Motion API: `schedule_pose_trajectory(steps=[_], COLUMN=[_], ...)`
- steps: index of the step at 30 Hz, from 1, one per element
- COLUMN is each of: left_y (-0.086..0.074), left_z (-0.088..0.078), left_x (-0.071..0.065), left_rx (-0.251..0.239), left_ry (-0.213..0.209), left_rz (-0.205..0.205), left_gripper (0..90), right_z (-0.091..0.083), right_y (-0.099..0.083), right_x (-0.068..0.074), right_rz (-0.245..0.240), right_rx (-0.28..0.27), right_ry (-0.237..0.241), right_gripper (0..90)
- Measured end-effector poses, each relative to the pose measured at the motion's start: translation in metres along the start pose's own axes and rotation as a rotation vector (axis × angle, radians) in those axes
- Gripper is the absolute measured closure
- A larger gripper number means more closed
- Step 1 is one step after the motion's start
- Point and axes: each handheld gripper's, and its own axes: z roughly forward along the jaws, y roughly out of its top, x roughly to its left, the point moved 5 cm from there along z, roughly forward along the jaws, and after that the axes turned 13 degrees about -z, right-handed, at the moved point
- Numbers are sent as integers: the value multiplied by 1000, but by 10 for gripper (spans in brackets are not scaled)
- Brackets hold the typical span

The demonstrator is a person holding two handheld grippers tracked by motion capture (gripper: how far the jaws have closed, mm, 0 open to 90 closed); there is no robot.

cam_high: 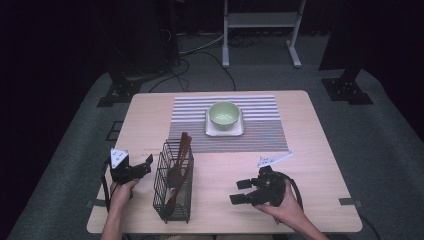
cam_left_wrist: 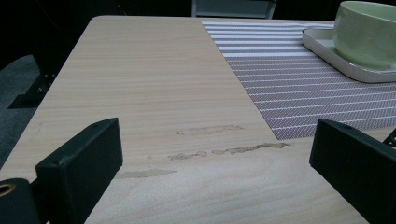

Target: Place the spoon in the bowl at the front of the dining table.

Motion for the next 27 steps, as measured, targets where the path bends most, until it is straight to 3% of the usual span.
schedule_pose_trajectory(steps=[11,27], left_y=[0,0], left_z=[0,-1], left_x=[0,1], left_rx=[0,-4], left_ry=[-1,-5], left_rz=[0,-10], left_gripper=[17,17], right_z=[1,12], right_y=[28,55], right_x=[13,28], right_rz=[-37,-46], right_rx=[8,37], right_ry=[24,65], right_gripper=[178,178])
